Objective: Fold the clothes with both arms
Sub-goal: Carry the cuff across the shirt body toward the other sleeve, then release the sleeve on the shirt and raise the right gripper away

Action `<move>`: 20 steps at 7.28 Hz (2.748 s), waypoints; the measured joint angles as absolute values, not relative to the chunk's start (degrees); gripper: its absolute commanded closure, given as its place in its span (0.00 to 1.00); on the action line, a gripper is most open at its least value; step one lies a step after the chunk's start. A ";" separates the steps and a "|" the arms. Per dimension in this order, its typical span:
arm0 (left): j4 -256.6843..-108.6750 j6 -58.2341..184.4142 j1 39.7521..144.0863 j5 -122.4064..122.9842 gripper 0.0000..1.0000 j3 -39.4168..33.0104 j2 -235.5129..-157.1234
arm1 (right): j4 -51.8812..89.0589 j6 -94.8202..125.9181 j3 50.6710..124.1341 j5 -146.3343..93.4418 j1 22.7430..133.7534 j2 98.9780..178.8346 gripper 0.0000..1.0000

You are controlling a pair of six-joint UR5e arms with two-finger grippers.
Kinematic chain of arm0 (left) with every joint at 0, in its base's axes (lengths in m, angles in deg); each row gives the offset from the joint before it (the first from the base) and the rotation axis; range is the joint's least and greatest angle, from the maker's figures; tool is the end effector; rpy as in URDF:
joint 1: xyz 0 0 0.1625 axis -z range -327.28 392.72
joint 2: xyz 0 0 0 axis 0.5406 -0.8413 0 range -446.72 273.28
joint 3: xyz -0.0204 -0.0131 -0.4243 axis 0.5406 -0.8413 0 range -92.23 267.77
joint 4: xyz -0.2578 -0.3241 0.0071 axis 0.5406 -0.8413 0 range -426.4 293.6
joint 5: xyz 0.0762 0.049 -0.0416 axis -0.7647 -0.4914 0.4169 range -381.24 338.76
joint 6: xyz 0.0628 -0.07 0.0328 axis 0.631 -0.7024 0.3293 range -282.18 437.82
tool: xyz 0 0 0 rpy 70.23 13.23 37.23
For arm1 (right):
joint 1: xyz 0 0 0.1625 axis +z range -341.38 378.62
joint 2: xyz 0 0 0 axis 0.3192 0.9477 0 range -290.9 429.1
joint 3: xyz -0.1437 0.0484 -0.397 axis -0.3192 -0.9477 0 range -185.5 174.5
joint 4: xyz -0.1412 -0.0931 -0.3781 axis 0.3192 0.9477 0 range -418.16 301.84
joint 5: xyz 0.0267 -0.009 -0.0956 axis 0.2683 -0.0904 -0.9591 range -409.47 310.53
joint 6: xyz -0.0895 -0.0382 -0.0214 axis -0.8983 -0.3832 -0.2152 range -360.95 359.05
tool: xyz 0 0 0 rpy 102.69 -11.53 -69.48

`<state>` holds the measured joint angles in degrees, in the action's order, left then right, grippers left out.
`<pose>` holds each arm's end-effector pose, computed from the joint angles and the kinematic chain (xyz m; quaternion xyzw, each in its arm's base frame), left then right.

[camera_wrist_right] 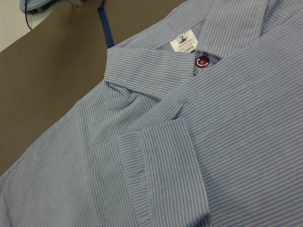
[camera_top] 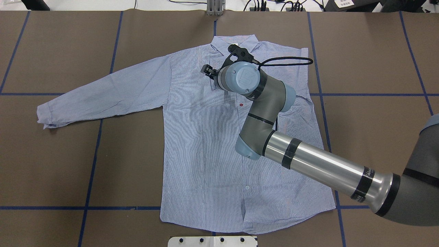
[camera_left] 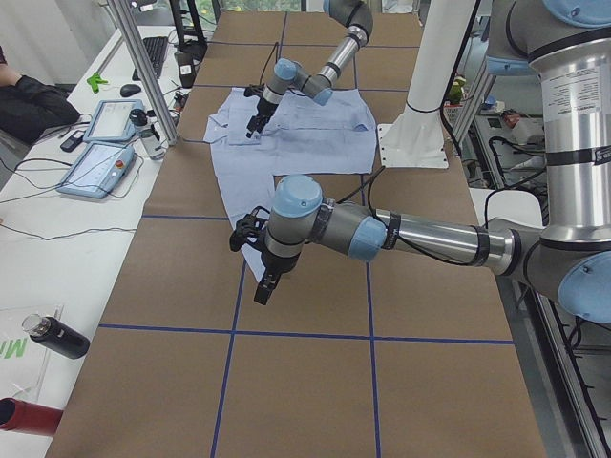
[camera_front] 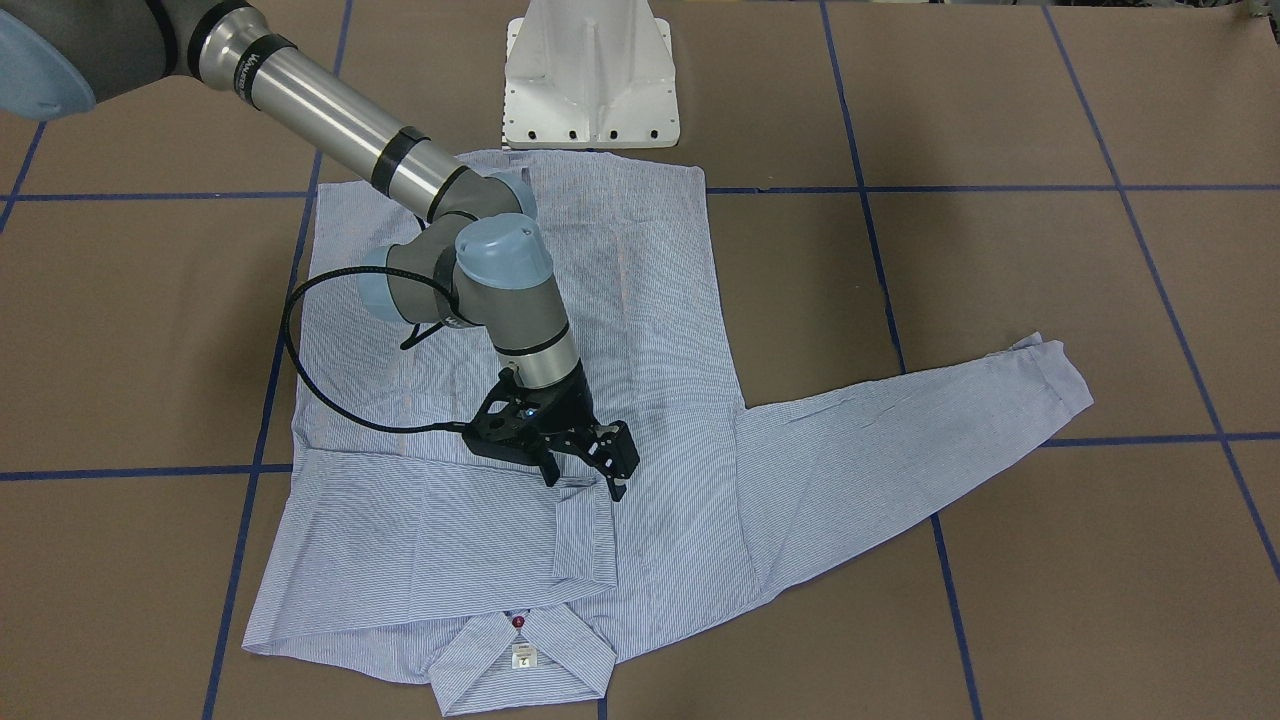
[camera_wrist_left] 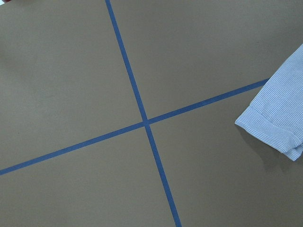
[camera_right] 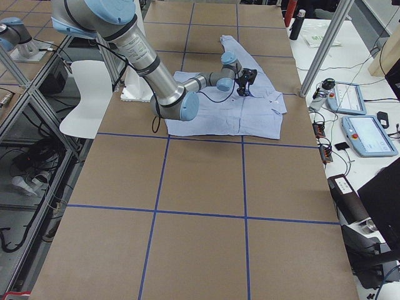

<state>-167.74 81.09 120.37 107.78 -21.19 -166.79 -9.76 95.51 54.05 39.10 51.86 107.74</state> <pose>-0.0527 -0.4368 0.5575 0.1692 0.3274 0.1044 0.9237 -0.6219 -0.5701 0.2455 0.1306 -0.5023 0.2964 0.8017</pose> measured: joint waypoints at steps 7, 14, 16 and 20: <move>-167.80 81.38 120.44 107.78 0.00 -20.59 -166.50 | -4.14 95.57 41.28 27.12 47.83 93.85 0.03; -173.20 78.97 119.91 112.27 0.00 -13.19 -175.00 | 20.06 79.71 51.48 48.10 54.12 89.20 0.00; -183.14 76.82 118.12 114.40 0.00 -8.36 -176.21 | 27.82 68.67 63.80 58.04 60.10 97.85 0.00; -205.31 50.11 107.52 112.88 0.00 0.01 -176.19 | 41.76 40.66 94.47 68.68 73.16 123.24 0.00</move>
